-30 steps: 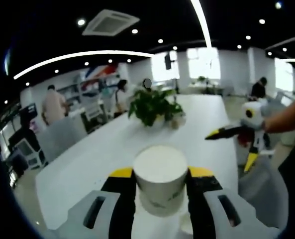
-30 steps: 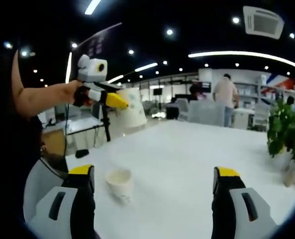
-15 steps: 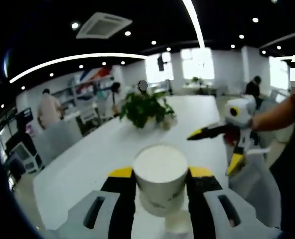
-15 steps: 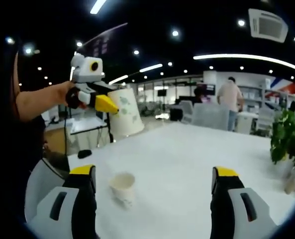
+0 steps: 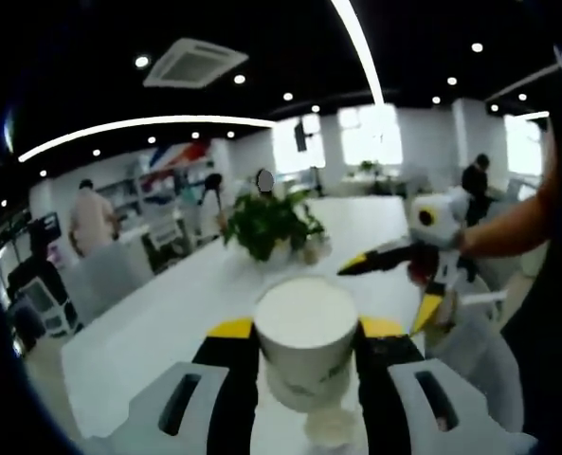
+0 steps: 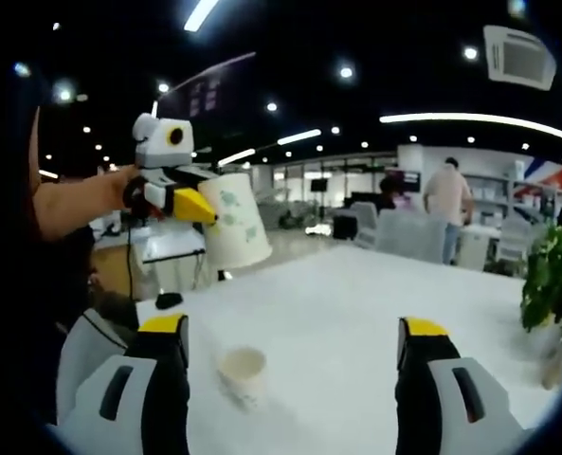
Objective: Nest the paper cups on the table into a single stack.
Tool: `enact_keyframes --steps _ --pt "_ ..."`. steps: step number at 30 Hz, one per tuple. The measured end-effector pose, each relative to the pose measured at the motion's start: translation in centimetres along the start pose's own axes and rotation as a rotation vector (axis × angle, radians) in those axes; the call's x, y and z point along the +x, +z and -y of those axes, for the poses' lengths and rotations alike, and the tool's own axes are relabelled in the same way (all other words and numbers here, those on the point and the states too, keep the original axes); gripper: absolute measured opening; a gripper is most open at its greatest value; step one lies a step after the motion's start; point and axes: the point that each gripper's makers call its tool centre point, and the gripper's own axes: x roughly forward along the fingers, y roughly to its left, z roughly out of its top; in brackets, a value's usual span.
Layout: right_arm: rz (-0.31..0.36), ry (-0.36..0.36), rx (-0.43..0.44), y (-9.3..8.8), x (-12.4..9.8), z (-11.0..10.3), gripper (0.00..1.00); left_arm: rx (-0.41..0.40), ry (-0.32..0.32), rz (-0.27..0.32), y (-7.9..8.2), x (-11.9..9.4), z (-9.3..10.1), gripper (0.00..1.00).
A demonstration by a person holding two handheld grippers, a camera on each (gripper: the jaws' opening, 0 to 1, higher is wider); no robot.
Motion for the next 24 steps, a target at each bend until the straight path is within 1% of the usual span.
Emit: enact_keyframes --steps 1,4,7,9,11,15,18,24 --pt "0.004 0.009 0.003 0.3 0.0 -0.1 0.87 -0.006 -0.001 0.010 0.1 -0.1 0.0 0.39" --pt "0.020 0.042 0.008 1.6 0.1 -0.7 0.83 -0.040 -0.015 0.091 0.9 -0.6 0.3 0.39" --pt "0.033 0.086 0.008 2.9 0.2 -1.4 0.77 -0.056 -0.012 0.126 1.3 -1.1 0.5 0.39" --pt "0.034 0.135 0.020 3.4 0.3 -2.1 0.66 -0.063 -0.016 0.152 1.7 -1.4 0.6 0.39" --pt "0.035 0.152 0.020 4.0 0.5 -2.4 0.57 -0.079 -0.029 0.181 2.1 -1.7 0.8 0.39" --pt "0.043 0.209 0.044 4.6 1.2 -3.3 0.53 -0.111 -0.044 0.239 2.9 -2.1 1.3 0.39" --pt "0.051 0.275 0.075 5.2 1.9 -4.7 0.49 -0.151 -0.053 0.286 3.2 -2.3 1.3 0.39" --pt "0.090 0.368 0.118 6.9 2.6 -6.8 0.44 -0.194 -0.064 0.339 3.2 -2.8 1.7 0.39"
